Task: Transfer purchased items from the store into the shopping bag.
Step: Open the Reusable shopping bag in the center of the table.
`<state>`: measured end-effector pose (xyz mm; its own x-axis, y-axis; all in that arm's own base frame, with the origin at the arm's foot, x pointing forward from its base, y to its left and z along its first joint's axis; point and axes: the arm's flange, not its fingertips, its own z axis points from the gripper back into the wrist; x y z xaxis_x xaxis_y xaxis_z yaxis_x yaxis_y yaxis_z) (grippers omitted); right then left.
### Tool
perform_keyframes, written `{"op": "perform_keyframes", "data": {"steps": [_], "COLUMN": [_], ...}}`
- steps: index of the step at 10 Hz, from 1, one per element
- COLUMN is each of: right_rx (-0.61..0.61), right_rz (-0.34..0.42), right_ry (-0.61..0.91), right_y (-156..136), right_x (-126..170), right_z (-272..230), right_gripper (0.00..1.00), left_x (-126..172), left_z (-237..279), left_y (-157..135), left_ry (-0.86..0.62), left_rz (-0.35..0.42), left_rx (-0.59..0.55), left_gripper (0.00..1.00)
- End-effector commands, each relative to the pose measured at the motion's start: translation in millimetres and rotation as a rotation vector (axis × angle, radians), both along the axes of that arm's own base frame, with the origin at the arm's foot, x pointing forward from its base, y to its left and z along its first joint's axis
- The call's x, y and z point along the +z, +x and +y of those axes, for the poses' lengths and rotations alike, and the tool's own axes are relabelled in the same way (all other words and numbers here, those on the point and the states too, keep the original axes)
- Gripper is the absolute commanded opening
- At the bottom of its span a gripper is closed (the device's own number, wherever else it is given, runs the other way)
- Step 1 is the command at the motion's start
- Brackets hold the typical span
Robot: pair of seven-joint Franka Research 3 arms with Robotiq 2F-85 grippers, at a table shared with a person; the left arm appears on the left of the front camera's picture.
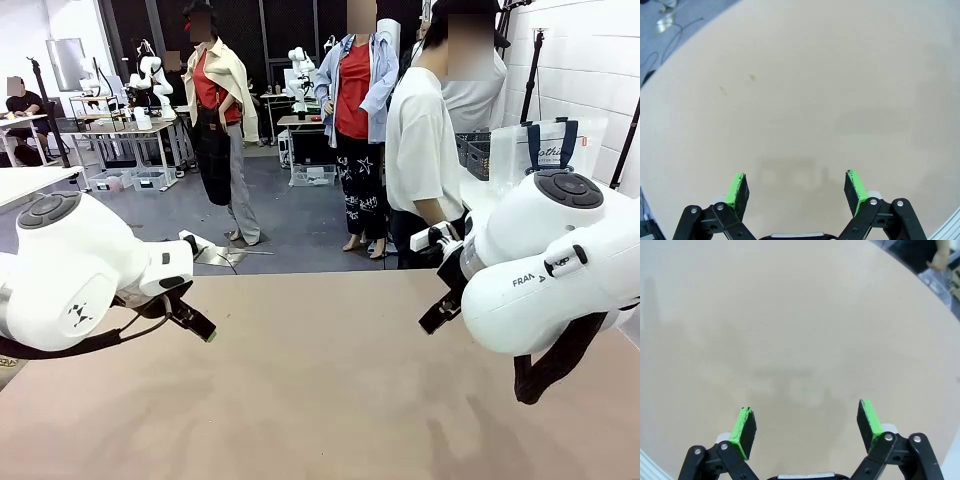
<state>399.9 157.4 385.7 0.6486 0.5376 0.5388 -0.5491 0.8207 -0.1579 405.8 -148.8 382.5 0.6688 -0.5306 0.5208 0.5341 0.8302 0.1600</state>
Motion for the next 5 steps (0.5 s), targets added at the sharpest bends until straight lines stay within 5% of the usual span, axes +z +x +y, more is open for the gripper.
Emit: {"op": "perform_keyframes", "data": {"steps": [1, 3, 5], "right_rx": [-0.219, -0.536, -0.827], "right_rz": [-0.152, -0.226, -0.181], "right_ry": [0.066, 0.141, 0.230], "right_y": [-26.6, -30.0, -42.1], "right_x": [49.0, 89.7, 80.5], "right_z": [-71.1, -184.4, -305.9], "right_gripper": [1.00, 1.00, 1.00], "left_x": [47.5, 85.4, 86.7], "left_z": [38.5, 97.4, 157.4], "left_y": [-41.1, -76.0, -106.2], "left_ry": [0.009, -0.022, -0.065], "left_rz": [-0.147, -0.236, -0.184], "left_rx": [0.132, 0.310, 0.469], "left_gripper": [1.00, 1.00, 1.00]}}
